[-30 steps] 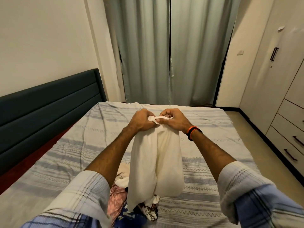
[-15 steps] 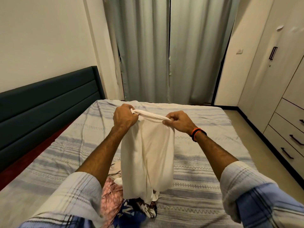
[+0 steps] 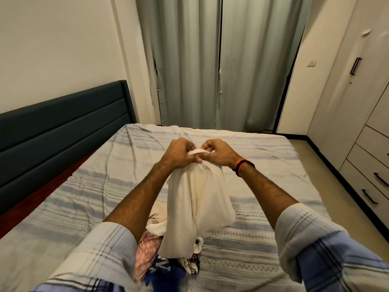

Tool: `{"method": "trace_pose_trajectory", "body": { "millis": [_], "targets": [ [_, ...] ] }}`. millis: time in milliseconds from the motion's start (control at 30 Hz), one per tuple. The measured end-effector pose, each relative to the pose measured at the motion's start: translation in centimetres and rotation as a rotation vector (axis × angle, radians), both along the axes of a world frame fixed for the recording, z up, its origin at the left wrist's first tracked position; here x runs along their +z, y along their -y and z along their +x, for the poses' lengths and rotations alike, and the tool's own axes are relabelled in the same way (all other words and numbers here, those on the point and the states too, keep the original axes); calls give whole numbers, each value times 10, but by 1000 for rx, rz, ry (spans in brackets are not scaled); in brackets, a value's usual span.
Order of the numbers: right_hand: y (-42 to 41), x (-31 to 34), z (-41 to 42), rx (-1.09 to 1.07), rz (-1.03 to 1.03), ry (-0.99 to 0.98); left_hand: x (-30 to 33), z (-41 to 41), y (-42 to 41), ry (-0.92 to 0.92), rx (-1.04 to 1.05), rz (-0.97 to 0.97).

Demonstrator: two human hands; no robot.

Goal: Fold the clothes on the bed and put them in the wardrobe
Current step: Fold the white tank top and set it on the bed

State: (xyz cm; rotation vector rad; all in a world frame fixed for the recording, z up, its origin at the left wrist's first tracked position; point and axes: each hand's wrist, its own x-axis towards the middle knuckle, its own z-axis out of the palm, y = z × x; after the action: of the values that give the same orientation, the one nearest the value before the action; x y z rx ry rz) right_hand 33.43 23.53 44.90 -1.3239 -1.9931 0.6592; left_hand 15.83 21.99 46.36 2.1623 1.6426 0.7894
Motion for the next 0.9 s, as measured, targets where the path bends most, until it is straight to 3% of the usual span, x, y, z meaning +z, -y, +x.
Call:
{"method": "trace_pose_trajectory", "body": {
  "millis": [100, 167, 233, 333, 467, 767, 900],
  "targets": [
    [3, -10, 10, 111, -188, -55, 1, -1, 0, 44, 92, 89],
    [4, -18, 16, 128, -232, 77, 1, -8, -1, 119, 191, 123],
    [2, -26, 21, 64, -212, 137, 1, -17, -3, 164, 267, 111],
    [-2, -28, 25, -47, -139, 74, -2, -26, -4, 136, 343, 53],
    [-3, -19, 21, -35, -21, 102, -6, -28, -4, 53, 406, 2],
    [-6, -16, -7, 137, 115, -21, -8, -7, -3, -34, -93, 28],
    [-4, -11, -2, 188, 11, -24, -9, -10, -8, -132, -124, 34]
  ]
}}
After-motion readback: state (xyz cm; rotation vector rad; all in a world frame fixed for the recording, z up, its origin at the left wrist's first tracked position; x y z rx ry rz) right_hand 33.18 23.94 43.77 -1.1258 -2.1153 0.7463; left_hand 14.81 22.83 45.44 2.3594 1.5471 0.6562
